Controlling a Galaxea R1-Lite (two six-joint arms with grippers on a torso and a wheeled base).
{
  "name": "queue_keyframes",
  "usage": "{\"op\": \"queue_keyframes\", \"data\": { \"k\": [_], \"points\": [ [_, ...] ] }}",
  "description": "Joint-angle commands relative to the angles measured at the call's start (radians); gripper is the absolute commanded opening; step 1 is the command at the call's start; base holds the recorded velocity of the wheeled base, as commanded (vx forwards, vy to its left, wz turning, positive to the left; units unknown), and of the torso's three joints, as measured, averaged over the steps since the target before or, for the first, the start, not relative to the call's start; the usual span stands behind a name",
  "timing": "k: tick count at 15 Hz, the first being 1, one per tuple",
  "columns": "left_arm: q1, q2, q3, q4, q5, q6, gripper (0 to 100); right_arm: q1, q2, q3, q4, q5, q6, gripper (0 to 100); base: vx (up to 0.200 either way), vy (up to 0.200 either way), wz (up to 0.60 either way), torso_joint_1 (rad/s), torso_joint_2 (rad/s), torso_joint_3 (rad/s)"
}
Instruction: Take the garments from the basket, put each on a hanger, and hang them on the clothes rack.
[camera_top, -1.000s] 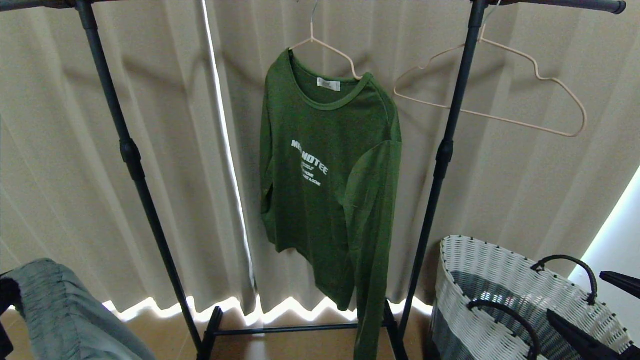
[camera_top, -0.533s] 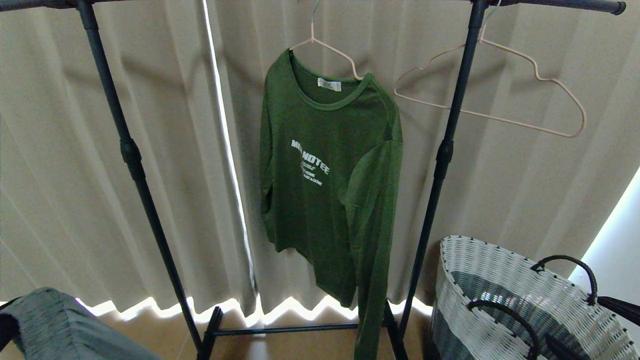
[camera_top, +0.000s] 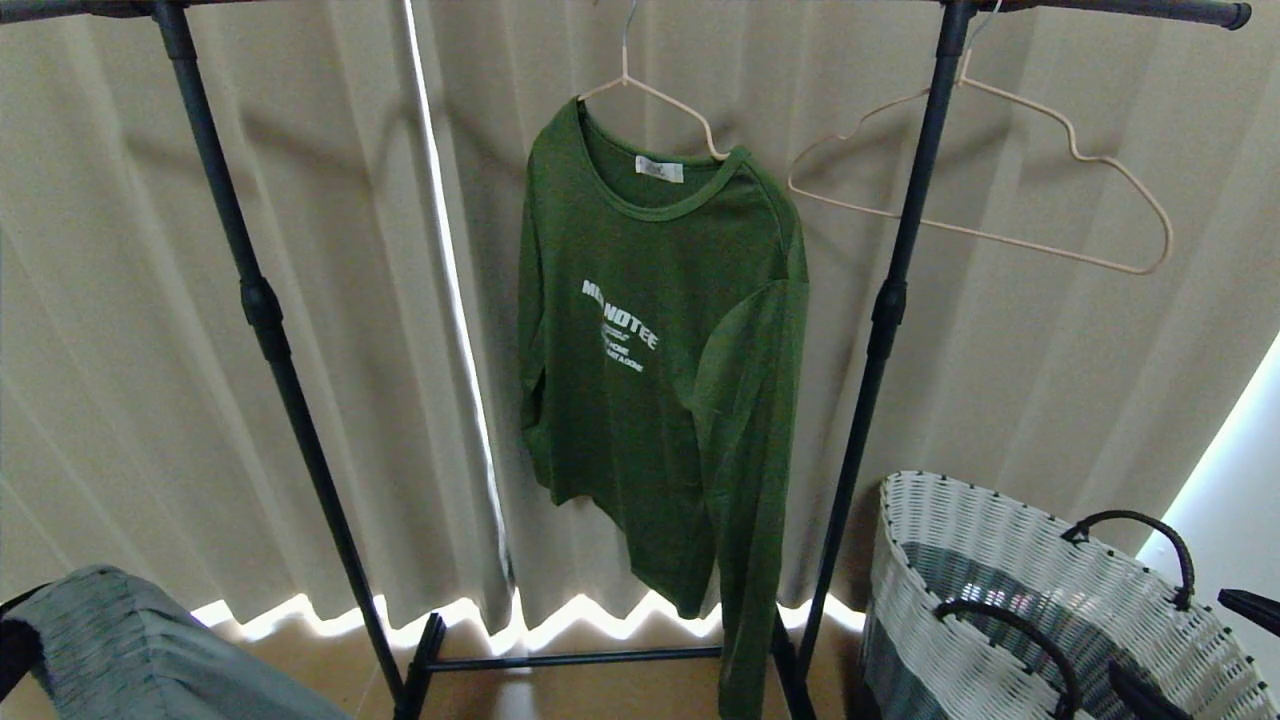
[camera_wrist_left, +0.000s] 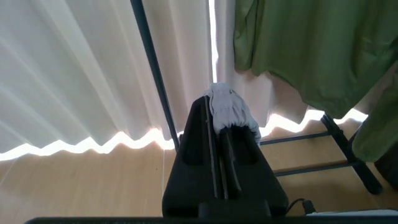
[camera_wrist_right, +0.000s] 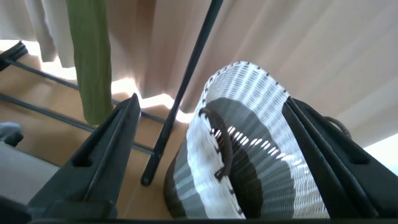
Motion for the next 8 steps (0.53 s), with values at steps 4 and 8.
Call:
{"op": "queue_keyframes", "data": {
  "k": [4,8],
  "points": [
    [0.0,0.008,0.003,-0.016,0.0,0.002,0,-0.004,-0.008,-0.018,0.0,-0.001,0.001,100,0.0,0.0,0.0,0.028,-0.1,-0.077],
    [0.0,0.008,0.019,-0.022,0.0,0.005,0,-0.016,-0.006,-0.039,0.0,-0.003,0.003,100,0.0,0.0,0.0,0.102,-0.33,-0.282]
  ]
}}
